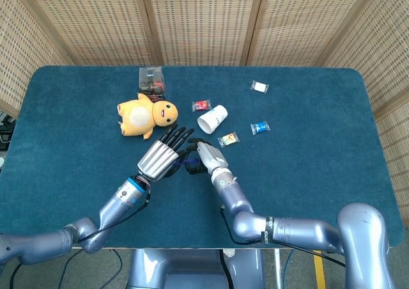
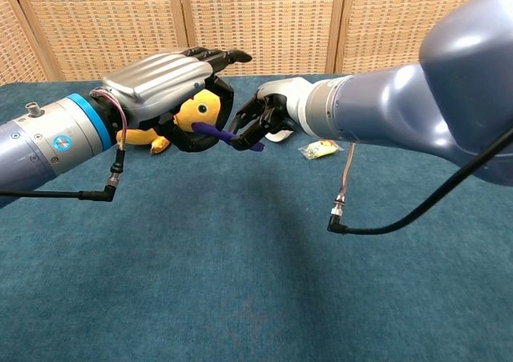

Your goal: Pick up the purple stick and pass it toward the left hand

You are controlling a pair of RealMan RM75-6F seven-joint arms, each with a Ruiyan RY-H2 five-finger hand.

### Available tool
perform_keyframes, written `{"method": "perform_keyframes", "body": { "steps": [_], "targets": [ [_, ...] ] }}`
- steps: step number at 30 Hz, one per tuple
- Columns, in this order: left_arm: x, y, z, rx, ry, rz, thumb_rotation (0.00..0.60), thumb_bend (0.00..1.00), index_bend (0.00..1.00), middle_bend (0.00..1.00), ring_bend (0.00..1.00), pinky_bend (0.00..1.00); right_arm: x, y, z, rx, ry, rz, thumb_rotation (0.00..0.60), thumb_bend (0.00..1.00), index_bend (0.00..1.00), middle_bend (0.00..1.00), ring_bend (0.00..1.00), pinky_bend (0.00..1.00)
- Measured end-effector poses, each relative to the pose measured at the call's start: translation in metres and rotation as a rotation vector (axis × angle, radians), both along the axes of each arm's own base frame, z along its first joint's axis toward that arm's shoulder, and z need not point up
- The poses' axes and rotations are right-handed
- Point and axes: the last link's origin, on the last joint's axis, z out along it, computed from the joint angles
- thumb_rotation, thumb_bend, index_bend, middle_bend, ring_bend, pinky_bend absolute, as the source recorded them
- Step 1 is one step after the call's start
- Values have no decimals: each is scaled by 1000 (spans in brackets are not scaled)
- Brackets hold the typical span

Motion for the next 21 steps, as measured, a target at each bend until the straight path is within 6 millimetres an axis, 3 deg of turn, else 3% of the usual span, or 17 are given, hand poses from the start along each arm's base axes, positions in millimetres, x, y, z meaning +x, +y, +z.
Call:
{"method": "perform_keyframes", "body": {
  "steps": [21],
  "targets": [
    [6,6,6,34,18,-10,600,422,747,0,0,0,-15,-4,7,-6,-2,-30,600,651,685,236,0,0]
  ]
}}
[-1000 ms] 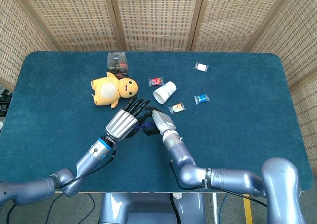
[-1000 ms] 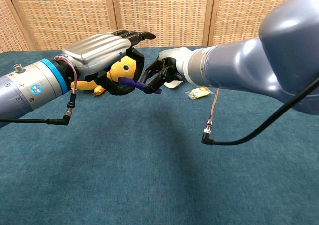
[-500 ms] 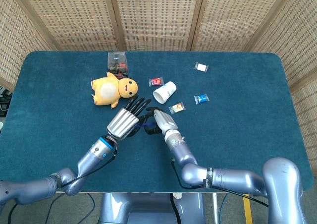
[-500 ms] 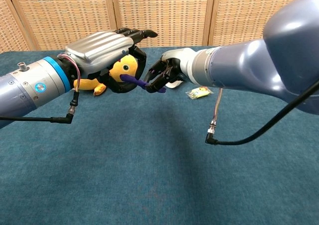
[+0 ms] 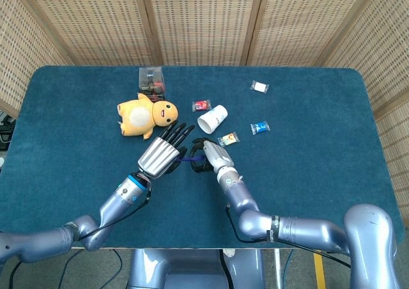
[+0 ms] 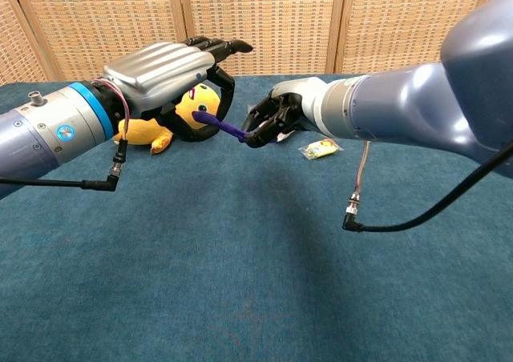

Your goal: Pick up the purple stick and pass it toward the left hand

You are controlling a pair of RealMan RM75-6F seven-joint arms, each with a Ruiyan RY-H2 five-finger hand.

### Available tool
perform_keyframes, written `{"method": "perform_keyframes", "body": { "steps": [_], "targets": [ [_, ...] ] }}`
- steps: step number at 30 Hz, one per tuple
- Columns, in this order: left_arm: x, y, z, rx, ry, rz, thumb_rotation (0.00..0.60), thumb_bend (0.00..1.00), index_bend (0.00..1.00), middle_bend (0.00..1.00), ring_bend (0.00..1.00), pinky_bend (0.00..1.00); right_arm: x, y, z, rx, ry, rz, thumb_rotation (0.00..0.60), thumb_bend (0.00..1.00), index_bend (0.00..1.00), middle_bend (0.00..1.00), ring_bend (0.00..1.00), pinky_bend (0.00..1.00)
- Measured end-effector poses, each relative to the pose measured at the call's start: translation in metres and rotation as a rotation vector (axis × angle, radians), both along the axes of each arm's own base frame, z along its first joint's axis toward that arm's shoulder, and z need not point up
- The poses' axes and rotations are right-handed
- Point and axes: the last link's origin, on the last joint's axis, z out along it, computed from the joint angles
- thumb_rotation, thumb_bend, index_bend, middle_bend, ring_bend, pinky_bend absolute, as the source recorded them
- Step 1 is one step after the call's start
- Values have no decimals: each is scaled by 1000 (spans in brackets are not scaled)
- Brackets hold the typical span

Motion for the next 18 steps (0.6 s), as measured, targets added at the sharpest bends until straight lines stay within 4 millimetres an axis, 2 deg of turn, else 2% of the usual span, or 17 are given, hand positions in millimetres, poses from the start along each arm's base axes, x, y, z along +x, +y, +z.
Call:
{"method": "perform_keyframes", "body": {
  "steps": [10,18],
  "targets": [
    [3,3,15,40,4,-15,600,422,750,0,0,0,-16,-3,5,-9,7,-29,600,651,689,242,0,0],
    [-1,10,47,108,-2,-9,600,423,750,0,0,0,-35,-8,14,-35,25,-64,600,651,693,245,0,0]
  ]
}}
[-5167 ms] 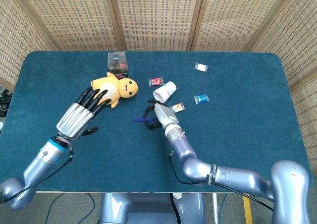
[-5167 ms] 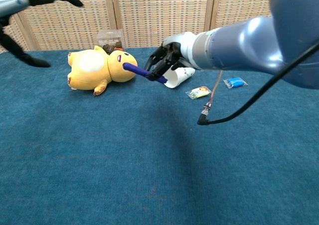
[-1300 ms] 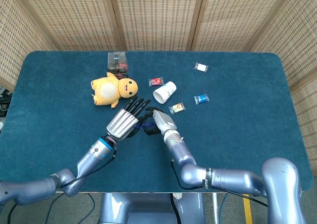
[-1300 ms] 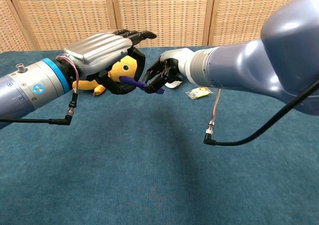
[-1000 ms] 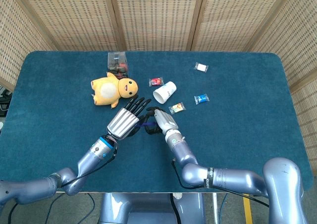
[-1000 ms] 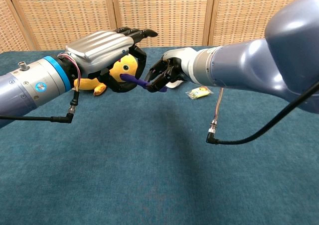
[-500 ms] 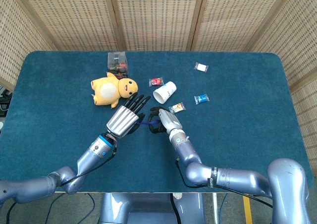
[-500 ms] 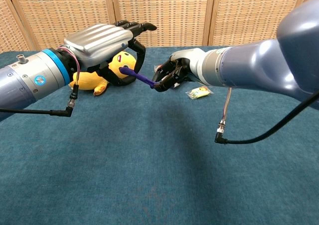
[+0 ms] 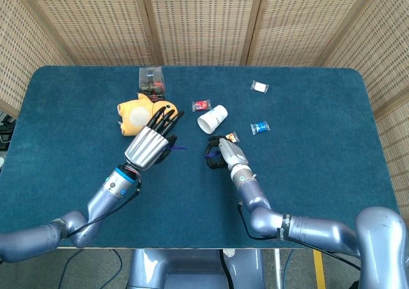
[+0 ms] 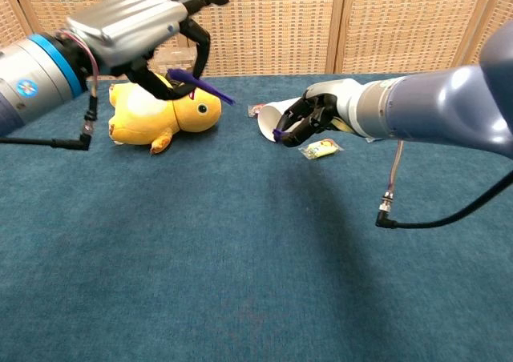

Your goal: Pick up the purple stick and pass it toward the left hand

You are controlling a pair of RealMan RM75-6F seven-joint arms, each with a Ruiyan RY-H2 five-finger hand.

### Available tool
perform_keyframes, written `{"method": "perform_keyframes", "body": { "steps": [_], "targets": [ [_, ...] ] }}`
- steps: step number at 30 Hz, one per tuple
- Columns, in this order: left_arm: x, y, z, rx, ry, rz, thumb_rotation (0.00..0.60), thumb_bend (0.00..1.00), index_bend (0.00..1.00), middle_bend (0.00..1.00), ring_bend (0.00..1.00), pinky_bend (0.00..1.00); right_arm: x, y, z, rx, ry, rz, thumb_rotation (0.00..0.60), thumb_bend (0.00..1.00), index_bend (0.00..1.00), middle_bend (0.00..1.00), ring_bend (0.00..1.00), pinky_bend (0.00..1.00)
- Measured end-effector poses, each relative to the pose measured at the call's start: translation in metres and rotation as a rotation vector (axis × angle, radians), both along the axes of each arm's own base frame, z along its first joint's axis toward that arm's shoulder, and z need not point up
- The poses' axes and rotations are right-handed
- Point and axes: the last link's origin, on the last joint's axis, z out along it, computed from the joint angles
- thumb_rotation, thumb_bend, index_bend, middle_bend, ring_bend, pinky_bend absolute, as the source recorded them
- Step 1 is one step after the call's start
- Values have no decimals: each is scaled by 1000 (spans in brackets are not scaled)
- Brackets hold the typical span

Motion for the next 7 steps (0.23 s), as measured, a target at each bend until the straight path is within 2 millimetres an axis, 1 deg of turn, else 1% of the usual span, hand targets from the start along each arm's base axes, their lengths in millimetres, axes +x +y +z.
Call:
{"method": "perform_keyframes", "body": {
  "steps": [2,7],
  "targets": [
    [-3,3,10,22,-4,6,600,422,750,0,0,0,-6,-1,4,-8,3,-12,600,652,694,245,0,0],
    [-13,10,44,87,-26,34,600,422,750,0,0,0,-18,-2,13,-27,9,-35,600,651,695,246,0,0]
  ]
}}
